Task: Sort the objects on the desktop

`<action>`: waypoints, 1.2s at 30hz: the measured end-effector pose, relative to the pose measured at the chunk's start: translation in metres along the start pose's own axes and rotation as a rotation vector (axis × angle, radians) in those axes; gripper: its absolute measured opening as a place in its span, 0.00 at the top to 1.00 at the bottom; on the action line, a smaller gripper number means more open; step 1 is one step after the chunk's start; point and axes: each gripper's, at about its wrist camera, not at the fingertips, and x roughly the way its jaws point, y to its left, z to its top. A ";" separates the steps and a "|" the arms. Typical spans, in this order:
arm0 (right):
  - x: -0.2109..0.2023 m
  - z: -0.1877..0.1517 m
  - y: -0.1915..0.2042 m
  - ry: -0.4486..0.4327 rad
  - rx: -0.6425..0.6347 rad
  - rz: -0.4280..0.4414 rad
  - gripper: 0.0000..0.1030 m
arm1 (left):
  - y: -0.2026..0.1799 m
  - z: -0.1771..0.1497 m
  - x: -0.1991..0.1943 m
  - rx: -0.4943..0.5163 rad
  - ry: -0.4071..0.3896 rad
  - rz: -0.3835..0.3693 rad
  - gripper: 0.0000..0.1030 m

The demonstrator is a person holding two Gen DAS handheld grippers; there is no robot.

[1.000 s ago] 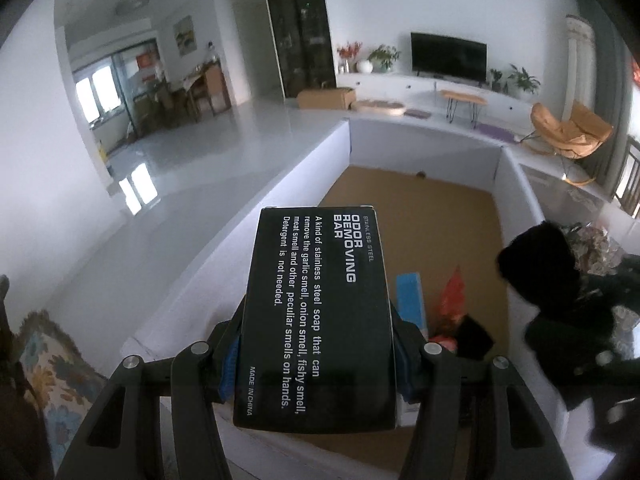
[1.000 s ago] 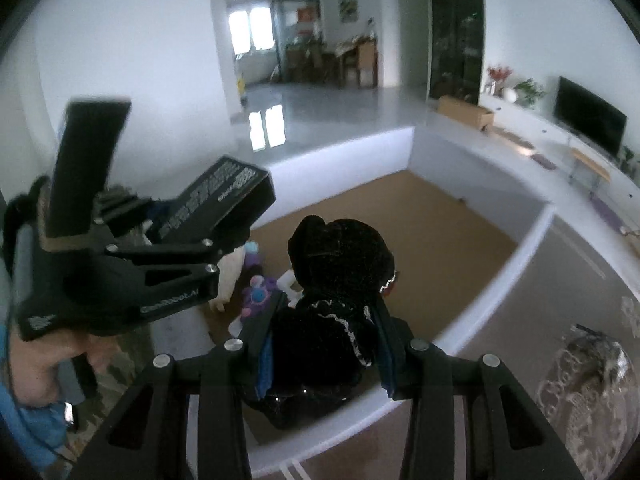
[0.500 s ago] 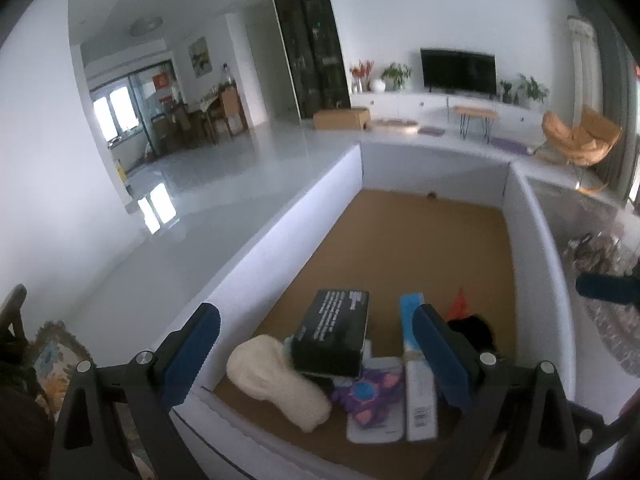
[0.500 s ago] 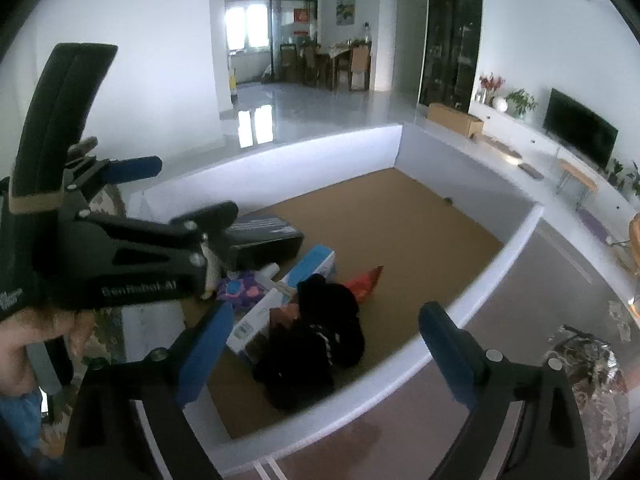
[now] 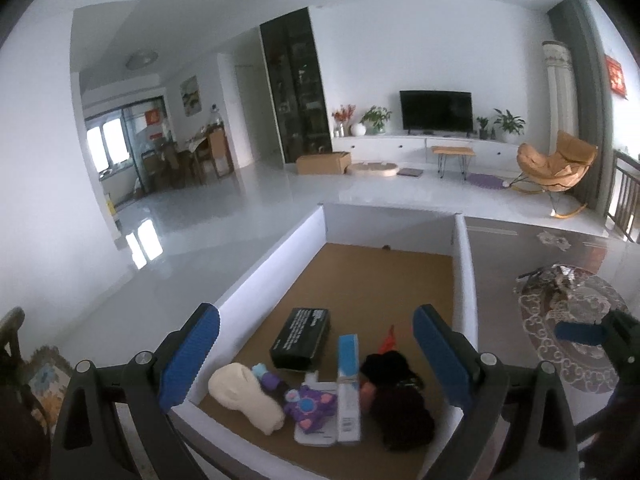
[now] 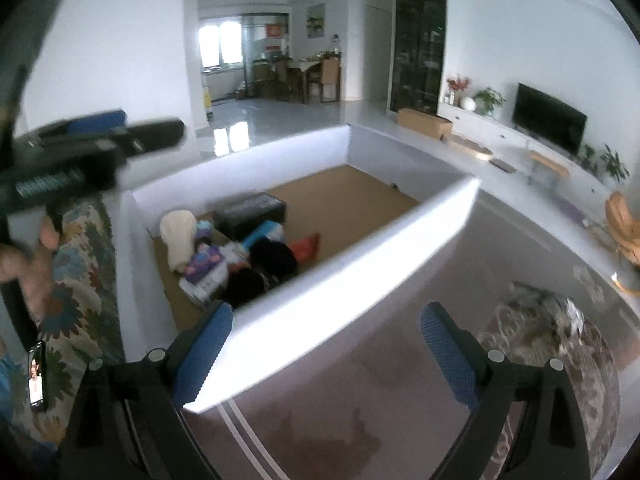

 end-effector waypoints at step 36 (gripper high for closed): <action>-0.040 -0.111 -0.122 0.109 0.240 -0.143 0.07 | -0.105 0.021 -0.048 0.120 -0.070 -0.121 0.03</action>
